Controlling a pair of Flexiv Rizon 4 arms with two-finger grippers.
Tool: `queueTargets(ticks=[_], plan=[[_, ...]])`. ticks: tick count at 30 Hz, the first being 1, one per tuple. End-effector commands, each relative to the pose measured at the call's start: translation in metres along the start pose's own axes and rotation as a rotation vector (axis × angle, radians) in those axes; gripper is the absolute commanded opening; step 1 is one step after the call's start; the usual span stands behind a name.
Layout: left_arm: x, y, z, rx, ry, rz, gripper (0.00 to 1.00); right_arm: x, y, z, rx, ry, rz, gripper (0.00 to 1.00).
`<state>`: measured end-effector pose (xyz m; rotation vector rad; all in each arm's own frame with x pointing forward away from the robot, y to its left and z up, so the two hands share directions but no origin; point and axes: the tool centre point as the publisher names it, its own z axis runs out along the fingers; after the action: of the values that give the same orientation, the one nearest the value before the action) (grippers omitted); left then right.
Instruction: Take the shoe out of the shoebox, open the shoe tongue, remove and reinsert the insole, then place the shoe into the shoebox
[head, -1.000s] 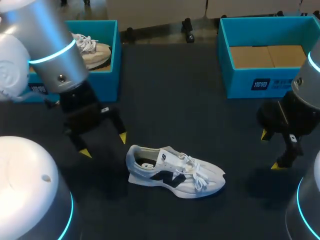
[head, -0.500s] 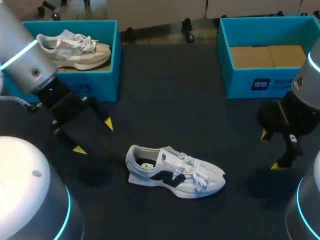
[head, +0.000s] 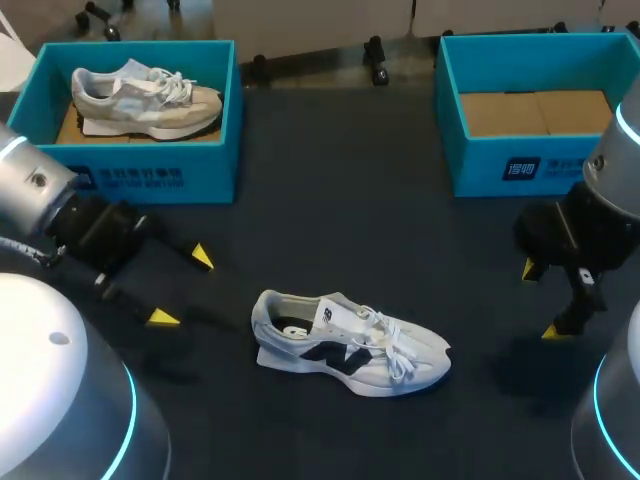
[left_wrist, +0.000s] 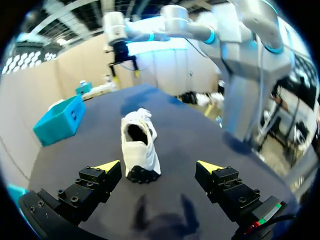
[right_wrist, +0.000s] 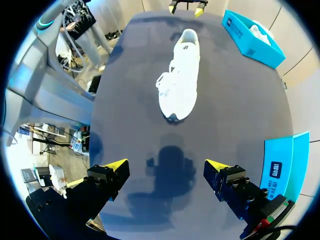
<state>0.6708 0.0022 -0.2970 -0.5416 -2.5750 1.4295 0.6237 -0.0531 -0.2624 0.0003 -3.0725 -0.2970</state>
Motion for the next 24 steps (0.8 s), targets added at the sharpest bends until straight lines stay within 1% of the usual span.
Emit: queueTargets(ticks=[1,3,4,5,7,9,13,15,16,18,20,24], plan=[[0.003,0.003,0.001,0.013,-0.029,-0.009,1.00,0.000,0.000,0.001,0.002,-0.001,0.000,1.00],[0.003,0.003,0.001,0.013,-0.029,-0.009,1.00,0.000,0.000,0.001,0.002,-0.001,0.000,1.00],[0.003,0.004,0.003,0.031,-0.049,-0.031,1.00,0.000,0.000,0.001,0.002,-0.001,0.000,1.00],[0.004,0.006,0.005,0.070,-0.039,-0.050,1.00,0.000,0.000,0.001,0.002,-0.001,0.000,1.00],[0.005,0.013,0.006,0.104,-0.069,-0.073,1.00,0.000,0.000,0.001,0.002,-0.001,0.000,1.00],[0.005,0.021,0.009,0.132,-0.052,-0.094,1.00,0.000,0.000,0.001,0.002,-0.001,0.000,1.00],[0.003,0.039,0.016,0.160,-0.128,-0.160,1.00,0.000,0.000,0.001,0.002,-0.001,0.000,1.00],[0.001,0.049,0.019,0.206,-0.141,-0.201,1.00,0.000,0.000,0.001,0.002,-0.001,0.000,1.00],[0.000,0.054,0.021,0.214,-0.157,-0.222,1.00,0.000,0.000,0.001,0.002,-0.001,0.000,1.00],[0.001,0.061,0.024,0.239,-0.159,-0.247,1.00,0.000,0.000,0.001,0.002,-0.001,0.000,1.00],[0.003,0.066,0.028,0.247,-0.168,-0.251,1.00,0.000,0.000,0.001,0.002,-0.001,0.000,1.00],[0.002,0.075,0.031,0.279,-0.215,-0.271,1.00,0.000,0.000,0.001,0.002,-0.001,0.000,1.00]])
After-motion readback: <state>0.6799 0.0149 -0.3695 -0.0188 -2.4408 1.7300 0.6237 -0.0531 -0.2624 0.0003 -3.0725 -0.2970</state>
